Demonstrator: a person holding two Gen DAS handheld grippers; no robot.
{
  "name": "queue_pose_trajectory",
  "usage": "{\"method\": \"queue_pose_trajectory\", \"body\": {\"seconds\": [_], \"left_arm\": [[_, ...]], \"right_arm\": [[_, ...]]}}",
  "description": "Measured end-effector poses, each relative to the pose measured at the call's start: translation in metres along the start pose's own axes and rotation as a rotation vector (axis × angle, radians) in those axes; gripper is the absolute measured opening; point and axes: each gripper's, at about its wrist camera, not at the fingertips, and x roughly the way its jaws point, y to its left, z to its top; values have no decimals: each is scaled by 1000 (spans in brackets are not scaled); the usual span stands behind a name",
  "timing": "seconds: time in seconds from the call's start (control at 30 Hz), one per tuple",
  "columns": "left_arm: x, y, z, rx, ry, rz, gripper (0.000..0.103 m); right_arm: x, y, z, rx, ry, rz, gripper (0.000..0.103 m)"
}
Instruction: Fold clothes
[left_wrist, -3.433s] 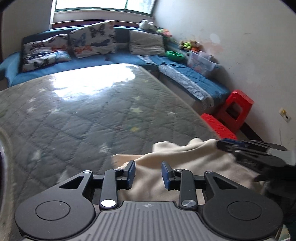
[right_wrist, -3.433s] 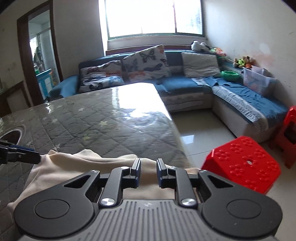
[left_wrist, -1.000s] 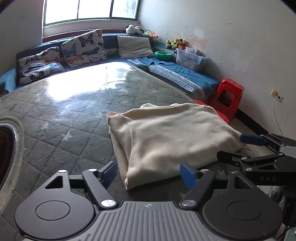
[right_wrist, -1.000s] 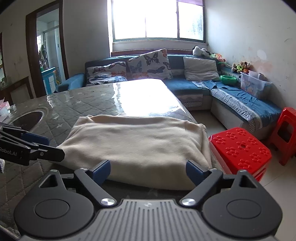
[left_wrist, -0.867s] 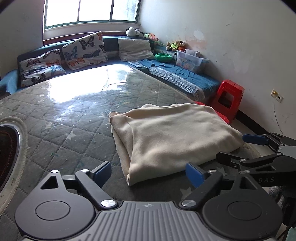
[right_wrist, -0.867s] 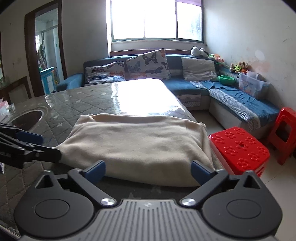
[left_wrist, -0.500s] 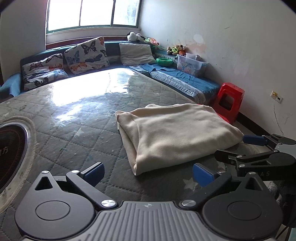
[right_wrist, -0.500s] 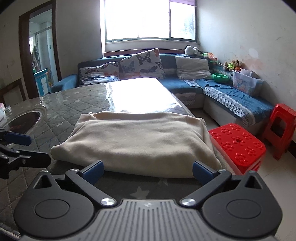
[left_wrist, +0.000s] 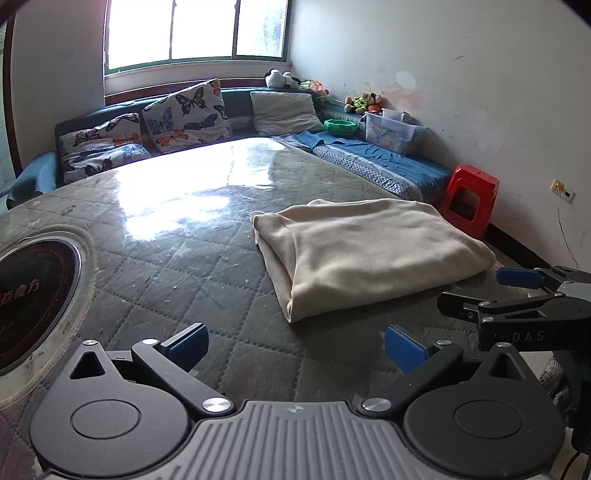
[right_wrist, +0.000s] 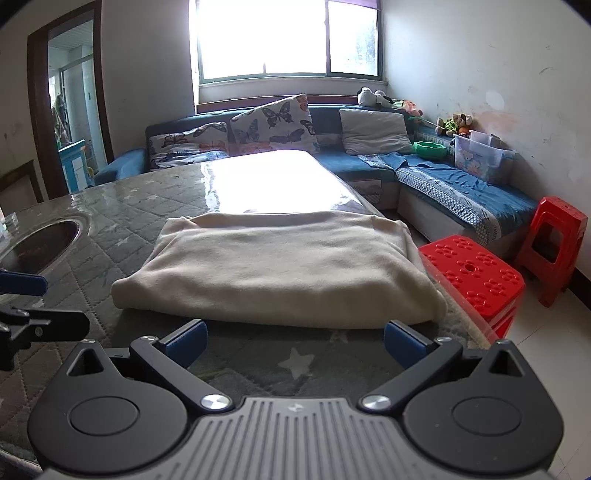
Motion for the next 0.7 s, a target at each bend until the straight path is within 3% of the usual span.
{"method": "queue_pose_trajectory", "body": {"seconds": [0.7], "left_arm": [[-15,-5,-15,-6,-23,6,103]], "right_arm": [[-17,2,-15,52,-13,-16,103]]}}
